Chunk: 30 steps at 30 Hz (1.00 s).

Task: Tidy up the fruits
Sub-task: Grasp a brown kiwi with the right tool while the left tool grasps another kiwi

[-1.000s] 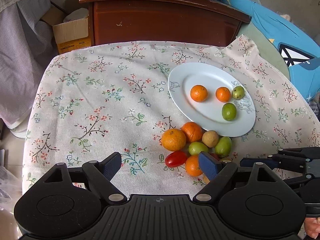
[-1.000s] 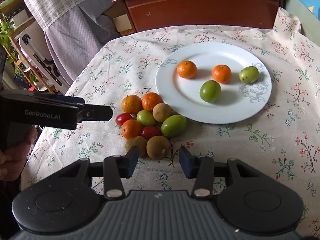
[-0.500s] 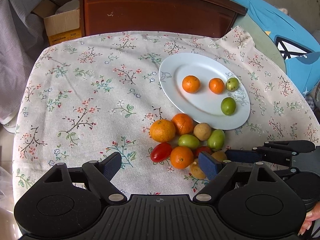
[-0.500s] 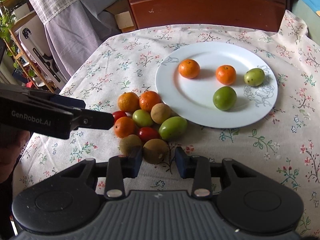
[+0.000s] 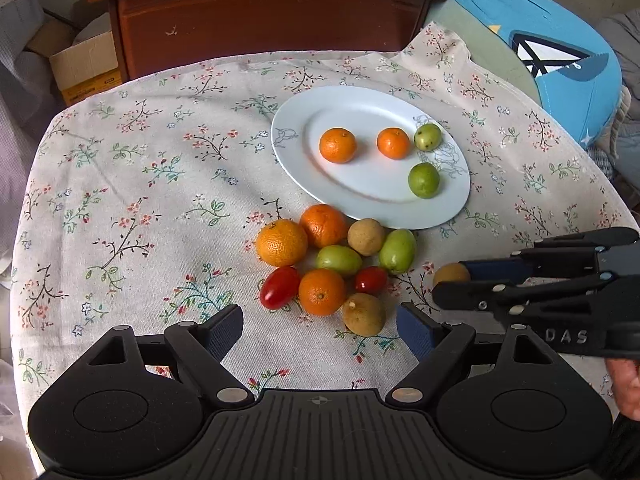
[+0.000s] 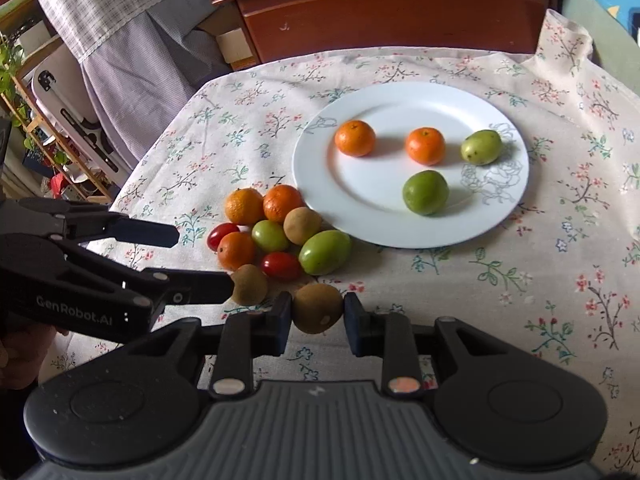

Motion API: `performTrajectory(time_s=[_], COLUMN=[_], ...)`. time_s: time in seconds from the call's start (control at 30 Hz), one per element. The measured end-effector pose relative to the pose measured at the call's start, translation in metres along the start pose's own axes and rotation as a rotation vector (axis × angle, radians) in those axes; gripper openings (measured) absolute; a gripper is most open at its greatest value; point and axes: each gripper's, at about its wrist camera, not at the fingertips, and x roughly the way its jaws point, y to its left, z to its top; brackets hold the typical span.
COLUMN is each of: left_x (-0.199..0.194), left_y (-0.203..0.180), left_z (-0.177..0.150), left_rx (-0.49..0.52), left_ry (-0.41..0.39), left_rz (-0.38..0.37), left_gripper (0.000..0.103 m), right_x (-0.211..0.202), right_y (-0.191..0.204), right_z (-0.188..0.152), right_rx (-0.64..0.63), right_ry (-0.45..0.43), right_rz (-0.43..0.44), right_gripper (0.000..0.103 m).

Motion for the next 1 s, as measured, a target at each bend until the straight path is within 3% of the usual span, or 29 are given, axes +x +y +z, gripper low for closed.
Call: performTrajectory(time_s=[0.33, 0.43, 0.53, 0.8, 0.93, 1.0], left_x=[0.016, 0.017, 0.02, 0.022, 0.022, 0.022], left_y=[-0.014, -0.017, -0.018, -0.018, -0.017, -0.016], left_z=[-0.008, -0.007, -0.007, -0.006, -0.006, -0.006], left_rx=[-0.014, -0.028, -0.048, -0.061, -0.056, -0.068], left_ry=[0.026, 0.009, 0.014, -0.007, -0.023, -0.022], left_rz=[-0.03, -0.041, -0.047, -0.014, 0.012, 0.003], left_gripper=[0.082, 0.073, 0.057, 0.056, 0.038, 0.036], right_x=[-0.006, -0.006, -0.006, -0.003, 0.0, 0.001], right_y=[-0.006, -0.008, -0.011, -0.012, -0.013, -0.014], right_z=[0.009, 0.01, 0.012, 0.016, 0.015, 0.015], right_rx=[0.053, 0.069, 0.089, 0.111, 0.12, 0.123], right_ry=[-0.026, -0.026, -0.03, -0.024, -0.012, -0.011], right_rz=[-0.028, -0.035, -0.045, -0.039, -0.047, -0.051], right_gripper=[0.028, 0.028, 0.028, 0.028, 0.028, 0.028])
